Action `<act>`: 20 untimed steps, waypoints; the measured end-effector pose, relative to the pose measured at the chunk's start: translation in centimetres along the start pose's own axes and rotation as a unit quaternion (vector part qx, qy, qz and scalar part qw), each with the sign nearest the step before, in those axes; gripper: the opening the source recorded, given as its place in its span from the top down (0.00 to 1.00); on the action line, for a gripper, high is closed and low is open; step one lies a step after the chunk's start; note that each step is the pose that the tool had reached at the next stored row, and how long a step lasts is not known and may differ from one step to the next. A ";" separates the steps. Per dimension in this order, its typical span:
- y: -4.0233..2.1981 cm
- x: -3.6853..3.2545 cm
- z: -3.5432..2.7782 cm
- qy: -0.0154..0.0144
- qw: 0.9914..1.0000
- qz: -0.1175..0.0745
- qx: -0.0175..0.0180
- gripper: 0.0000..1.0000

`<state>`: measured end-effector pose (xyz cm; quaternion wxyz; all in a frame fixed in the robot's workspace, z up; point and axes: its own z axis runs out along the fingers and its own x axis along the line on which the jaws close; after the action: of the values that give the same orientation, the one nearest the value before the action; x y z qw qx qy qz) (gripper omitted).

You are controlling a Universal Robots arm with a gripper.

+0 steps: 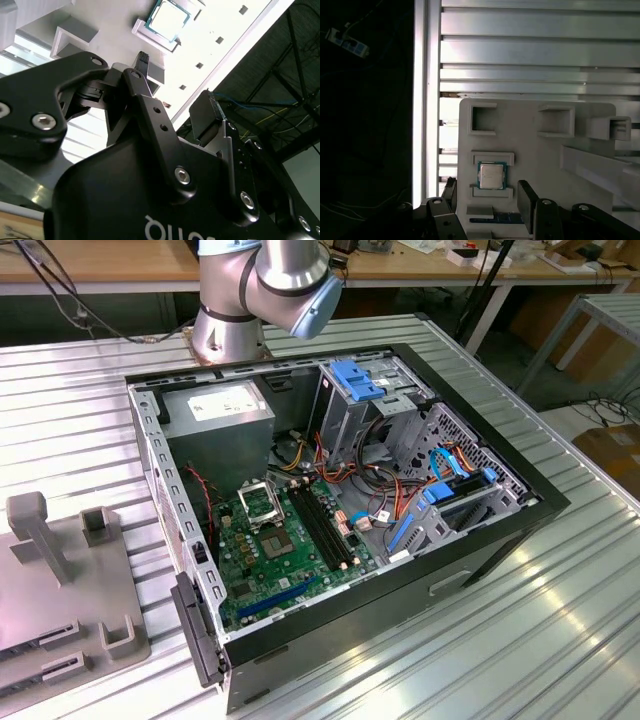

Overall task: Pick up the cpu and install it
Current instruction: 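Pick up the cpu and move it towards the insertion slot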

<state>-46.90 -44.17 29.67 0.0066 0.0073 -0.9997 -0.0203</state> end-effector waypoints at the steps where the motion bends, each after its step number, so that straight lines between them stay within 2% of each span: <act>1: 0.00 0.00 0.02 0.000 1.000 0.000 0.000 0.40; 10: -0.04 0.00 0.06 0.000 1.000 0.000 0.000 0.40; 12: -0.52 0.06 2.64 0.000 1.000 0.000 0.001 0.40; 13: -0.61 0.04 4.29 -0.001 1.000 0.023 0.009 0.40; 14: -0.89 0.02 5.41 -0.001 1.000 0.024 0.009 0.40; 20: -0.96 -0.04 6.61 0.000 1.000 0.019 0.009 0.40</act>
<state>-46.93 -44.86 23.03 0.0065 -0.0115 -0.9999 -0.0108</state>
